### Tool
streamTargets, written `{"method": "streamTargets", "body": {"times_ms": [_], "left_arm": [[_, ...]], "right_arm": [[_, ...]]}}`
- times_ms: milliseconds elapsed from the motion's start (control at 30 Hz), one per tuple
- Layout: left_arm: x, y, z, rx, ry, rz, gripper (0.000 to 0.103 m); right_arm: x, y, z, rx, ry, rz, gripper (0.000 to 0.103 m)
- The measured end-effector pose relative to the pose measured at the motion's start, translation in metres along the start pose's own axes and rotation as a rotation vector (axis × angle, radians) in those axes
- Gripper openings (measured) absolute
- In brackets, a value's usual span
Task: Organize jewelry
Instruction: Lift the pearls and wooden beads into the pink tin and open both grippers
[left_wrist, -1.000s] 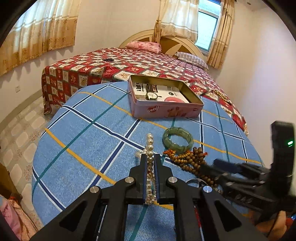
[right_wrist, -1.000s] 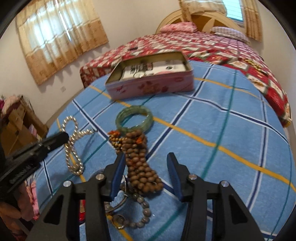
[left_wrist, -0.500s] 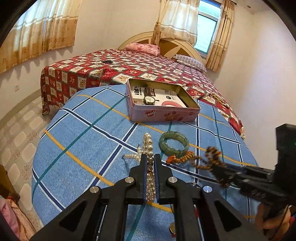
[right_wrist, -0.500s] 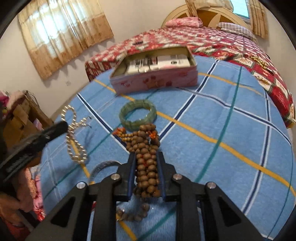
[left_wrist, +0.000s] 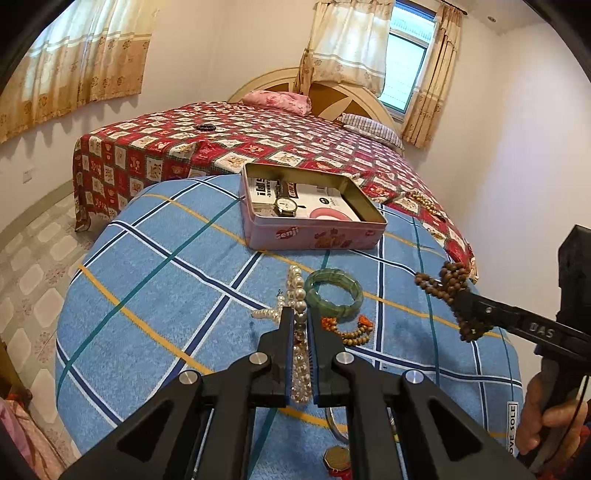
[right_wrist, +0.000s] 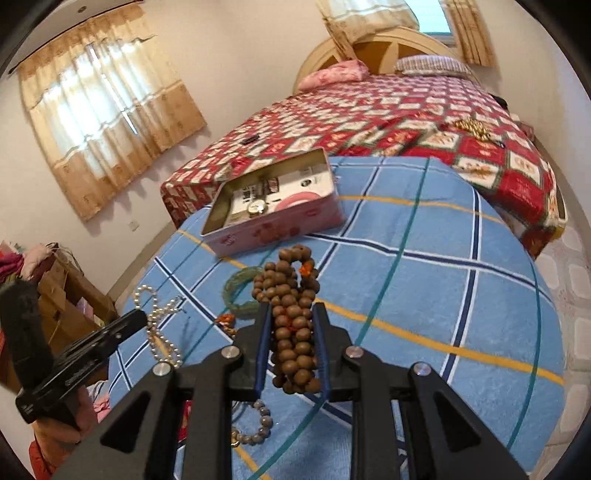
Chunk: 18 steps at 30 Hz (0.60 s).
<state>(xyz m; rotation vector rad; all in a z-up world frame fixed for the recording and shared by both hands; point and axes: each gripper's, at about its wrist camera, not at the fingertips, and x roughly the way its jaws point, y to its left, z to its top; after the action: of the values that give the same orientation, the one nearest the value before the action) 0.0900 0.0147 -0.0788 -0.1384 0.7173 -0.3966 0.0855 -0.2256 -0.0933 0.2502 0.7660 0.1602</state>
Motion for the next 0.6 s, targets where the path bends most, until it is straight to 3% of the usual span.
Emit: {"method": "streamTargets", "body": {"times_ms": [333,600], "left_arm": [[0.012,-0.006,0.054,0.019,-0.079,-0.078,0.006],[0.059,-0.008,0.112,0.069,-0.135,-0.077,0.006]], "right_arm": [[0.010,0.008,0.047,-0.016,-0.082,0.007,0.025],[0.060,0.011,0.106,-0.019,-0.143,-0.003,0.025]]}}
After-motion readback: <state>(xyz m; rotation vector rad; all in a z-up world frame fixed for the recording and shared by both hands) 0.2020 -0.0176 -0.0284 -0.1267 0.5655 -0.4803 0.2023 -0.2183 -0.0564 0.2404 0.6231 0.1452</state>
